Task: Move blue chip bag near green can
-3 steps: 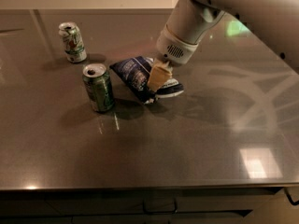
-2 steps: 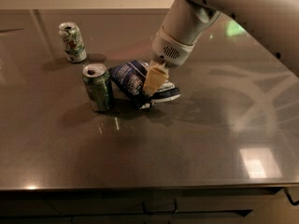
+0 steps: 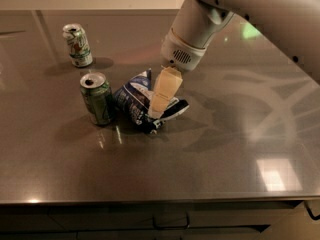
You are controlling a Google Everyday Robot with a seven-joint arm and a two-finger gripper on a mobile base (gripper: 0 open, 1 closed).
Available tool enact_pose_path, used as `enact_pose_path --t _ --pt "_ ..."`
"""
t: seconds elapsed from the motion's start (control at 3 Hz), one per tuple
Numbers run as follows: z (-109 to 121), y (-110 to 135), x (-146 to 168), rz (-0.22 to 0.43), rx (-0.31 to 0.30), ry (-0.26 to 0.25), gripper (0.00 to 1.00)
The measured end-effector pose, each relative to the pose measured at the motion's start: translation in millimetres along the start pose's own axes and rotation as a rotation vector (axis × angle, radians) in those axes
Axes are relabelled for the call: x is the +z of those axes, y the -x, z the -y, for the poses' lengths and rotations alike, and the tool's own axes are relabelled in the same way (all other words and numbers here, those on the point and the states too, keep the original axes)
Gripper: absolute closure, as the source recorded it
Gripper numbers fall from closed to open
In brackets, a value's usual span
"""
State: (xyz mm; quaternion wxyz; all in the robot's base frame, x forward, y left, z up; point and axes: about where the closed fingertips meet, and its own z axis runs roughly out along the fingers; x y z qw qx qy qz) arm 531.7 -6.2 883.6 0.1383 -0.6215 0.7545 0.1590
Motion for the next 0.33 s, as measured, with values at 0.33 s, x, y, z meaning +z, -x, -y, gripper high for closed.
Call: enact_pose_path --t 0.33 --pt "0.0 0.0 0.0 0.0 0.0 0.0 0.0"
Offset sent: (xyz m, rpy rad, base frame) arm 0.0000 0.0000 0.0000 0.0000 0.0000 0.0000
